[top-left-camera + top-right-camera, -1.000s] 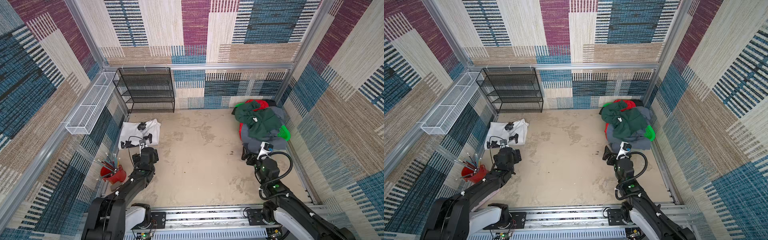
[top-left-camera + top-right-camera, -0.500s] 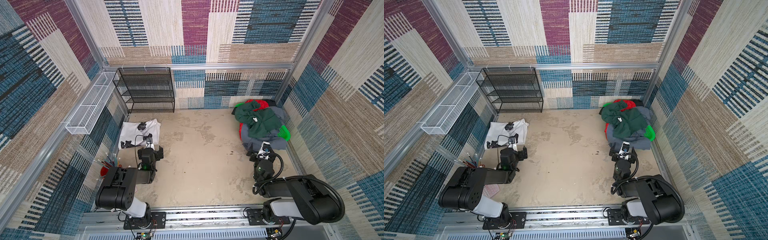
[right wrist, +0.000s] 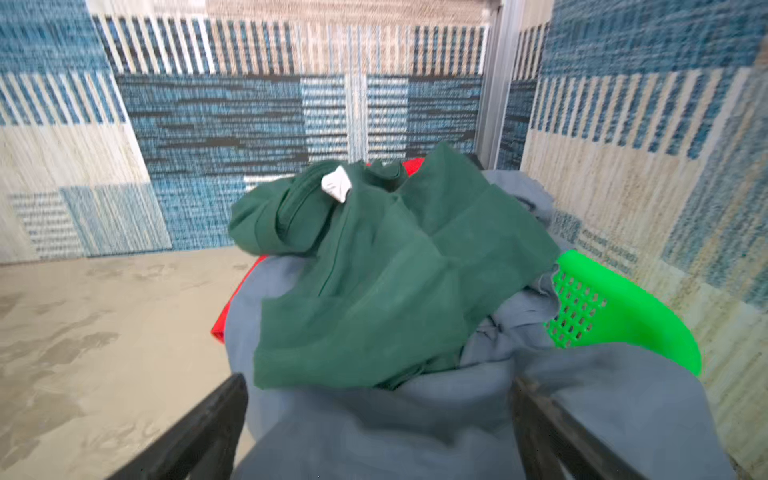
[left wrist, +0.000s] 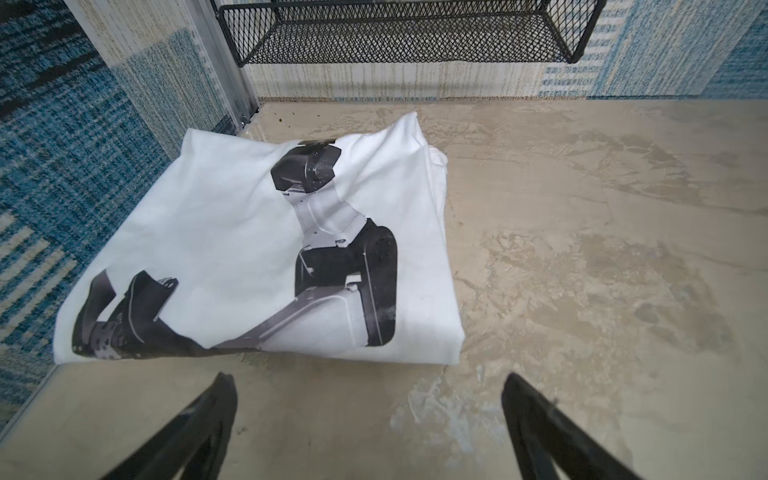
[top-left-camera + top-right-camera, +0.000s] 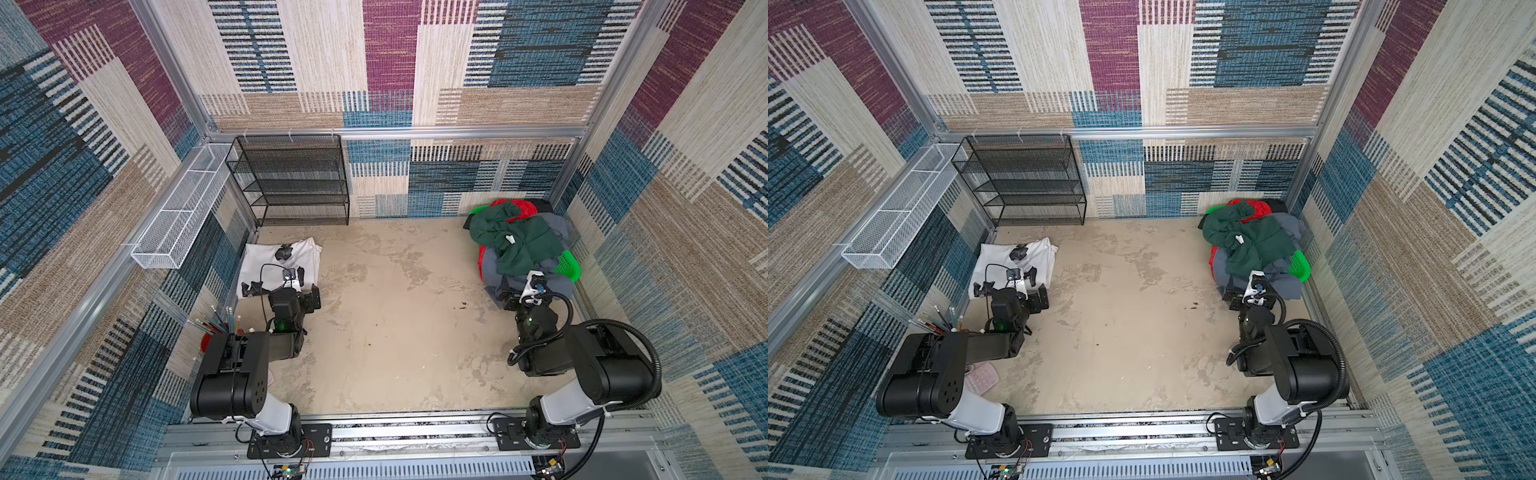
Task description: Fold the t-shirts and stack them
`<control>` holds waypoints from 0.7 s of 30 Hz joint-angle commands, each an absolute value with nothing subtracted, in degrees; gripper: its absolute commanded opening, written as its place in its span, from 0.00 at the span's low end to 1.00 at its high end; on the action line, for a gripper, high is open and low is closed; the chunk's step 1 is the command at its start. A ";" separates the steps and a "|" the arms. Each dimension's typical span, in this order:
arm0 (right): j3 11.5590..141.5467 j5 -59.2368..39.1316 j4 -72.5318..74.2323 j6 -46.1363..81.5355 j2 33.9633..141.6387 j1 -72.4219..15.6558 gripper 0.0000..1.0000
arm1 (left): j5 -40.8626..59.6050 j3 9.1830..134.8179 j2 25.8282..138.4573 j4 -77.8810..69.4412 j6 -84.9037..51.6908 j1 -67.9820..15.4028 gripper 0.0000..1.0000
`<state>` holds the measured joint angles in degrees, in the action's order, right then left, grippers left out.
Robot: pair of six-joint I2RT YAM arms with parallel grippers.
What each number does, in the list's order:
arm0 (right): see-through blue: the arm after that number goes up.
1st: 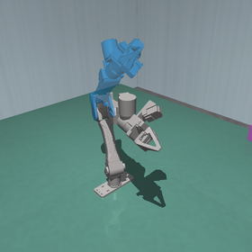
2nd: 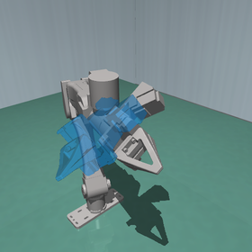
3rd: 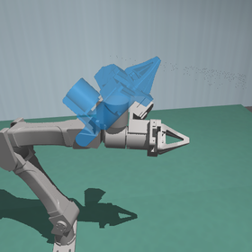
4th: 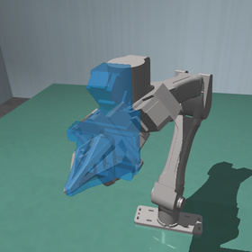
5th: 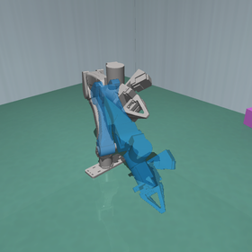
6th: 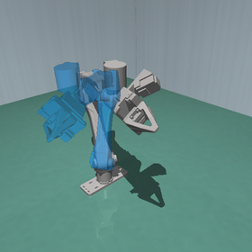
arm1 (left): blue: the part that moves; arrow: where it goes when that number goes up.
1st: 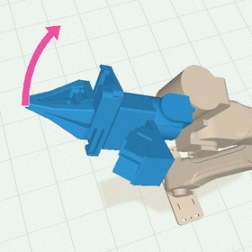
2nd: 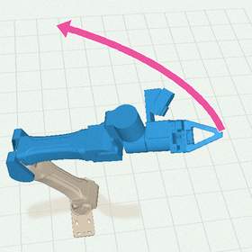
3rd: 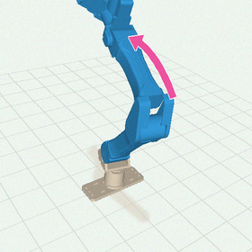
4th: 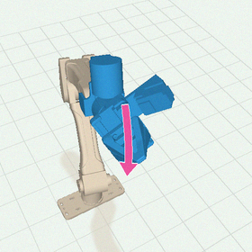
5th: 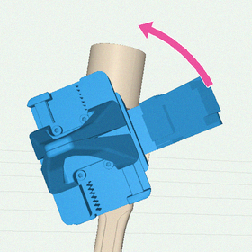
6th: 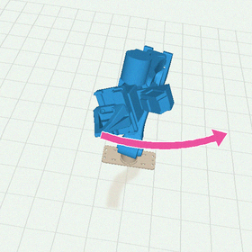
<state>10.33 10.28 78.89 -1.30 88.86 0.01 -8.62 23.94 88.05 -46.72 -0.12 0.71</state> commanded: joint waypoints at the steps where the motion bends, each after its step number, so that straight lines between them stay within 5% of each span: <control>1: 10.53 4.58 78.80 1.29 89.02 0.62 0.98 | -7.33 24.53 88.07 -46.58 -1.13 0.79 1.00; 21: 8.20 6.80 82.66 2.02 88.48 0.63 0.99 | -6.51 24.48 88.16 -46.91 -0.95 0.52 1.00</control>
